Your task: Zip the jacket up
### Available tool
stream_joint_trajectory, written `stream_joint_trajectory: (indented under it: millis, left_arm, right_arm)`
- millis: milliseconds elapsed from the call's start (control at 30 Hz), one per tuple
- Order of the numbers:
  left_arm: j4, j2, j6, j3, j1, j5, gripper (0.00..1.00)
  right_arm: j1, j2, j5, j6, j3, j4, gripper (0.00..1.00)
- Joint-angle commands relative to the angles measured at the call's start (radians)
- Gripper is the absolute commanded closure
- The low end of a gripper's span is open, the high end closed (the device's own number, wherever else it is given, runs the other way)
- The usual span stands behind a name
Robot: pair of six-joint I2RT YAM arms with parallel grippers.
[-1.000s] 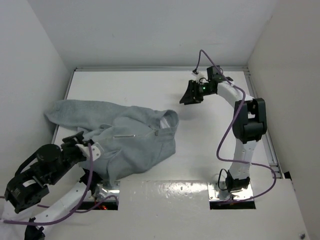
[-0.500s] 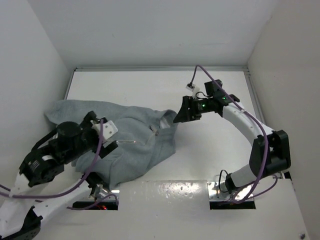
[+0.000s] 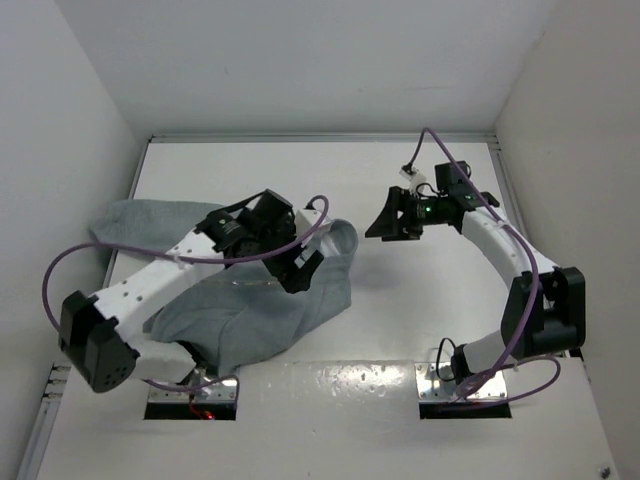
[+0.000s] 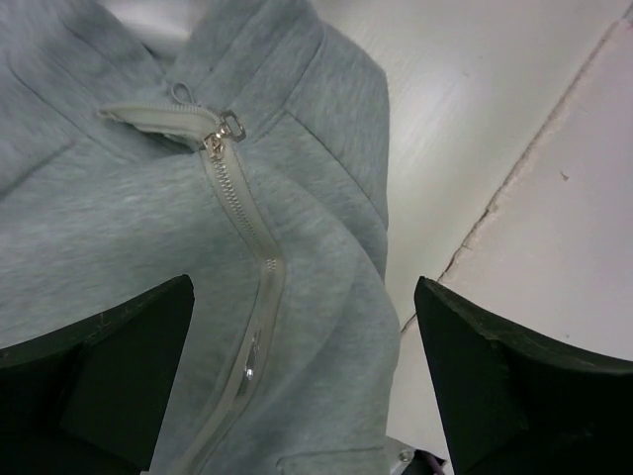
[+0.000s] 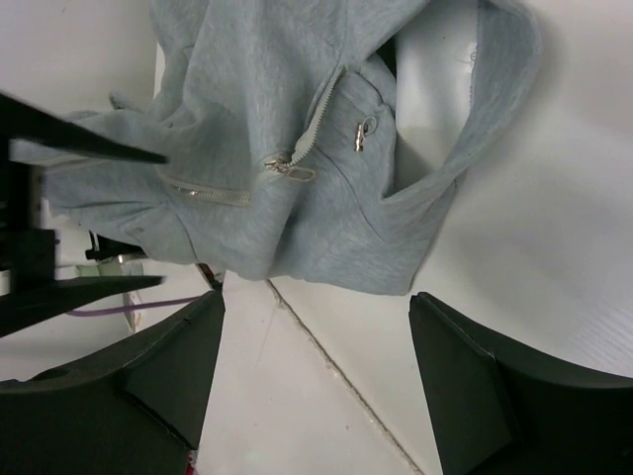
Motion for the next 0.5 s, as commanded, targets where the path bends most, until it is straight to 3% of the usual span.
stream_joint_trajectory:
  millis: [0, 200, 467]
  left_arm:
    - [0.041, 0.034, -0.094, -0.002, -0.019, -0.029, 0.00]
    - [-0.009, 0.194, -0.103, -0.045, 0.022, -0.151, 0.00]
    - [0.039, 0.330, -0.045, -0.145, 0.034, -0.268, 0.00]
  right_arm:
    - [-0.030, -0.030, -0.031, 0.010, 0.029, 0.016, 0.24]
    - [-0.057, -0.008, -0.066, 0.008, 0.057, -0.002, 0.24]
    - [-0.076, 0.013, -0.081, -0.012, 0.077, -0.018, 0.24]
